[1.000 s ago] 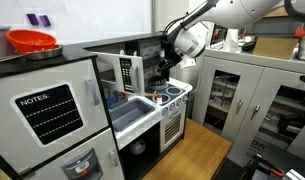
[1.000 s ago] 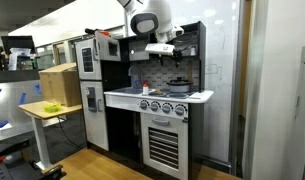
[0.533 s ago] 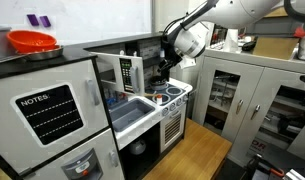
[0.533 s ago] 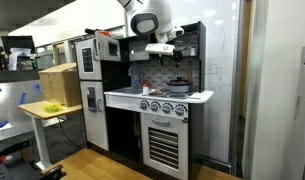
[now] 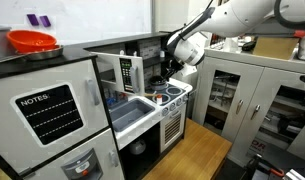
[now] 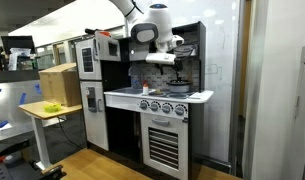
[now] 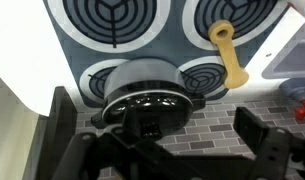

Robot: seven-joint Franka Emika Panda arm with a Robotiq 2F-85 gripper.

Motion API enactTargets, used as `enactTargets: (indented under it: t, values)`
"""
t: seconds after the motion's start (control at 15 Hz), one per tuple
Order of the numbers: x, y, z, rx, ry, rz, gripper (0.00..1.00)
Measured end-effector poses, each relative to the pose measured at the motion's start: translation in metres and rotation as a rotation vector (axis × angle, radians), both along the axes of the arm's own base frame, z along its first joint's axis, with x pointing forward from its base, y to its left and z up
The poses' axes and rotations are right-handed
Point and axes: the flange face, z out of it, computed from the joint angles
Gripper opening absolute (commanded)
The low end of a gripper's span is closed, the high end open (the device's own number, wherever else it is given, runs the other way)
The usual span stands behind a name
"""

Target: Remove the black lid from the grey pot, place the white and red shaker inside the sink

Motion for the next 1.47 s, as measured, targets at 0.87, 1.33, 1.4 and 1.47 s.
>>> enactTargets:
  t: [0.87,1.33,1.4,1.47]
  values:
    - [0.017,0.019,0.006,-0.172,-0.157,-0.02,1.0]
    - [0.034,-0.022,0.006,-0.097,-0.279,-0.039,1.0]
    - [0.037,-0.027,0.001,-0.088,-0.286,-0.035,1.0]
    - [0.041,-0.03,-0.004,-0.08,-0.291,-0.03,1.0]
